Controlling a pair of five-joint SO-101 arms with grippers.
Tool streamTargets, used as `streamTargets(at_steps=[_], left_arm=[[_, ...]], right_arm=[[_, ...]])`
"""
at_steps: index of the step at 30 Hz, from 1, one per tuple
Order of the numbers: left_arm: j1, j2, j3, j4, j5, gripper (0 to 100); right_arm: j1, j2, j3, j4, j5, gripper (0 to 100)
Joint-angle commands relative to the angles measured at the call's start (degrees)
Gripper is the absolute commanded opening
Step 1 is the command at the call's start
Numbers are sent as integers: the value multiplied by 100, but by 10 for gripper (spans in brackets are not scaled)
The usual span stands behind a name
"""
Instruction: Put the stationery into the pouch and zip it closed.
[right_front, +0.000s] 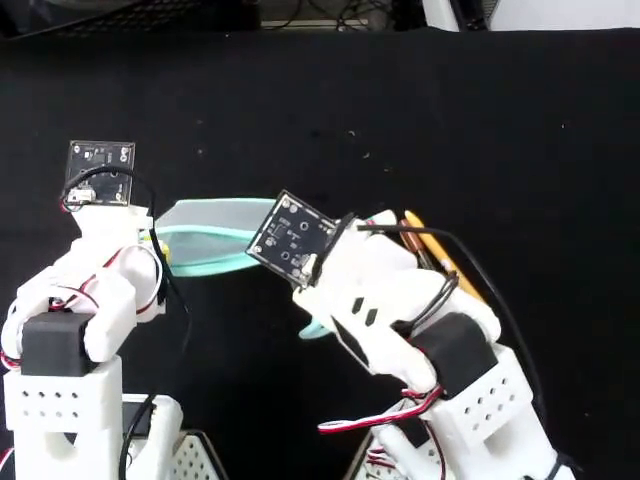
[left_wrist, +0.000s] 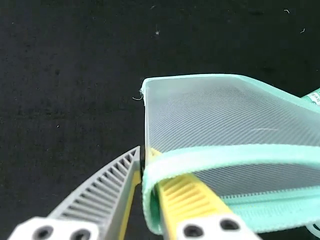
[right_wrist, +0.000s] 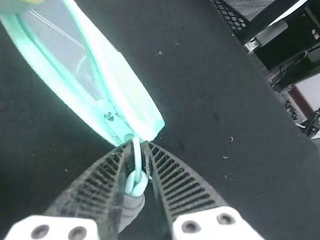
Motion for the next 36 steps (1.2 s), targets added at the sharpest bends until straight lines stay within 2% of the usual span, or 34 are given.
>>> streamTargets(at_steps=[1,8,18,20,24,29,36], left_arm=[[-84,0,4,-88,26,33],[-84,0,4,-79,26,33],[-84,0,4,-79,35,33],[-84,0,4,-88,35,33],[-84,0,4,-88,35,33],[-84,0,4,-88,35,33],[-84,0,4,-88,35,33]], right_arm=[[9,-101,-48,53,0,12],[404,-242,-31,70,0,12],[387,-760,-22,237,-79,20],[387,-760,-57,229,-448,82],[325,-769,-66,229,-1152,302],[-53,-769,-497,396,-1196,289],[185,-760,-1042,651,-1213,289]])
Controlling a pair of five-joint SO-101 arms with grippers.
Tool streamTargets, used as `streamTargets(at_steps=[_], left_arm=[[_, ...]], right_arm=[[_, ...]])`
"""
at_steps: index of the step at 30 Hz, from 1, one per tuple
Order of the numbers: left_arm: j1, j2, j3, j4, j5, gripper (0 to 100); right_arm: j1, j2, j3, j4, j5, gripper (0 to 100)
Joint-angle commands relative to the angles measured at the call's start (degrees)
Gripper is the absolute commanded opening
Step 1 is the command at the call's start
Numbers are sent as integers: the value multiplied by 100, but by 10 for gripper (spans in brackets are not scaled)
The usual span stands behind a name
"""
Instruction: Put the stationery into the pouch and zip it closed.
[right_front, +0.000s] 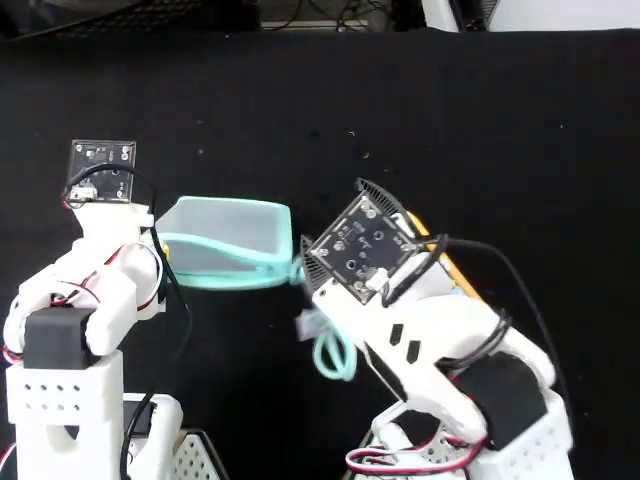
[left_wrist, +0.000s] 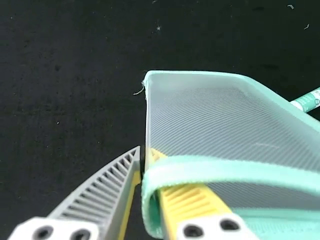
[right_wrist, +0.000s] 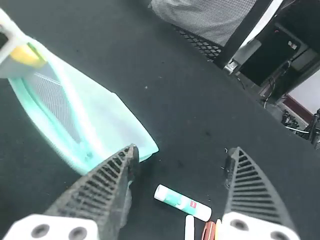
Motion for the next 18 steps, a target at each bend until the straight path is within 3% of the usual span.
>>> streamTargets(at_steps=[1,4,6,14,18], left_arm=[[-48,-35,-4,-88,53,33],[-48,-35,-4,-97,53,33],[-48,-35,-4,-97,53,33],[-48,-35,-4,-97,53,33],[-48,-35,-4,-97,53,33]], right_arm=[[-9,-40,-391,273,-44,289],[-396,13,-418,475,-44,289],[-255,171,-426,369,-44,287],[2673,2299,-382,-44,-686,242],[3209,3811,-347,-26,-422,175]])
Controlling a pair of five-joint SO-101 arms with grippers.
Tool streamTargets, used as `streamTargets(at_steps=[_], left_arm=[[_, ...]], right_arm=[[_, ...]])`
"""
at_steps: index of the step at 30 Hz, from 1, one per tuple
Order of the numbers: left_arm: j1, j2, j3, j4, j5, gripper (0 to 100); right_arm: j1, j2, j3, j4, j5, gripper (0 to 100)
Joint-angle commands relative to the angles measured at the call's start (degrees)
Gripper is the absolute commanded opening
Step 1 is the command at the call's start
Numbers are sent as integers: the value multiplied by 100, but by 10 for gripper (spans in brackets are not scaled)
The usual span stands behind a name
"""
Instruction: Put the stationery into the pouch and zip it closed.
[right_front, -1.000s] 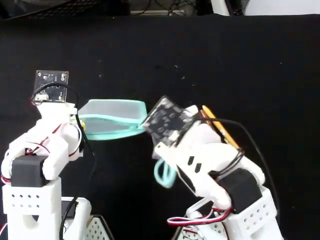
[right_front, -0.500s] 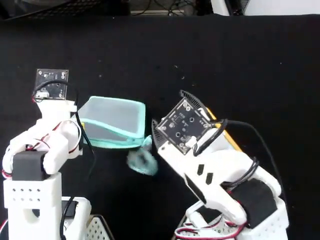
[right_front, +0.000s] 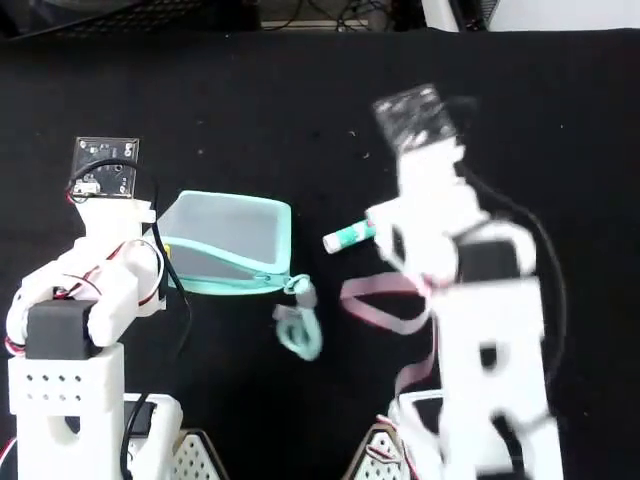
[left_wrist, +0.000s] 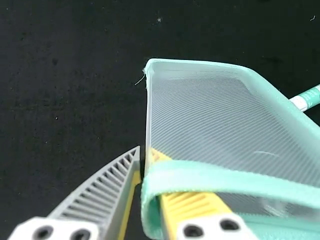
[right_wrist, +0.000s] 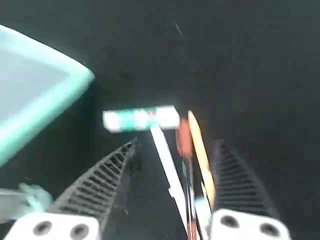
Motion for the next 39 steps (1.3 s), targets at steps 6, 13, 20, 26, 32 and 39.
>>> streamTargets(at_steps=[6,13,20,26,32,39], left_arm=[[-40,-44,-4,-88,62,33],[-40,-44,-4,-88,62,33],[-40,-44,4,-88,62,33],[-40,-44,13,-88,62,33],[-40,-44,4,-97,62,33],[-40,-44,4,-97,62,33]], right_arm=[[-123,2185,426,-1055,1371,175],[-114,2862,382,-2637,-633,174],[-114,4418,-1033,-1723,-1204,174],[-132,5965,-2633,-879,-1204,174],[-255,7116,-3960,-220,-1204,173],[-404,7705,-4954,378,-1152,173]])
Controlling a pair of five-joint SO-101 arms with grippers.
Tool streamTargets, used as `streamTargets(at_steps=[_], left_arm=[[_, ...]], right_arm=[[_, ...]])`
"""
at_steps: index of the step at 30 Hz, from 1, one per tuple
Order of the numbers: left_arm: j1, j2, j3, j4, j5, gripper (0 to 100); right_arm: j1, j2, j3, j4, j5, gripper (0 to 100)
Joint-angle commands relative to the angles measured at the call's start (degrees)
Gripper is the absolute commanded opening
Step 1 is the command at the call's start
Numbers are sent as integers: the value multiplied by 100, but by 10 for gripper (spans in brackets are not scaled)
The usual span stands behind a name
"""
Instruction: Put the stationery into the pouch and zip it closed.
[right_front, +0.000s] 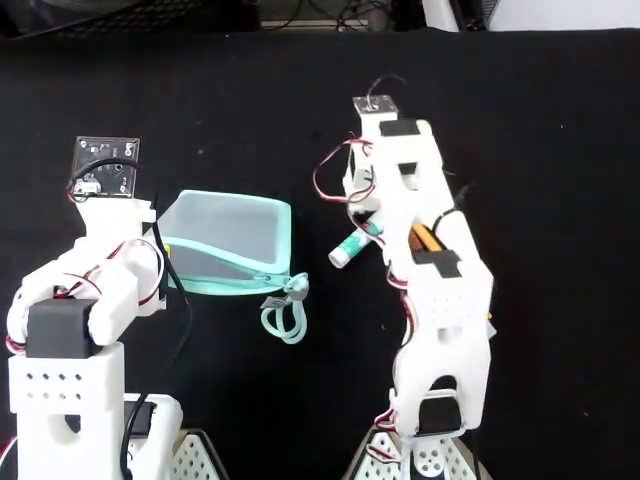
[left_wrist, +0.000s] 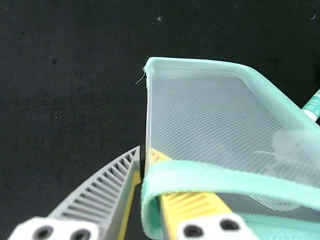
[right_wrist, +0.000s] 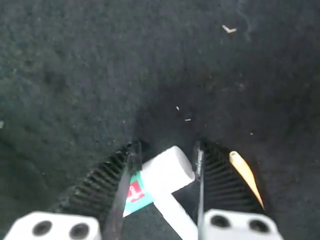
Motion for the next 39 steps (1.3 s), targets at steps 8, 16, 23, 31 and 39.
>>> streamTargets(at_steps=[8,16,23,31,39], left_arm=[[-40,-44,13,-97,62,33],[-40,-44,31,-97,53,33],[-40,-44,40,-105,53,33],[-40,-44,40,-105,53,33],[-40,-44,40,-105,53,33]], right_arm=[[-448,-505,-4,44,501,174],[-475,-2185,2149,-879,97,174],[-484,-2413,2923,-1530,-62,174],[-800,-1956,2853,-1433,-255,173],[-1222,-1200,1947,-686,-9,169]])
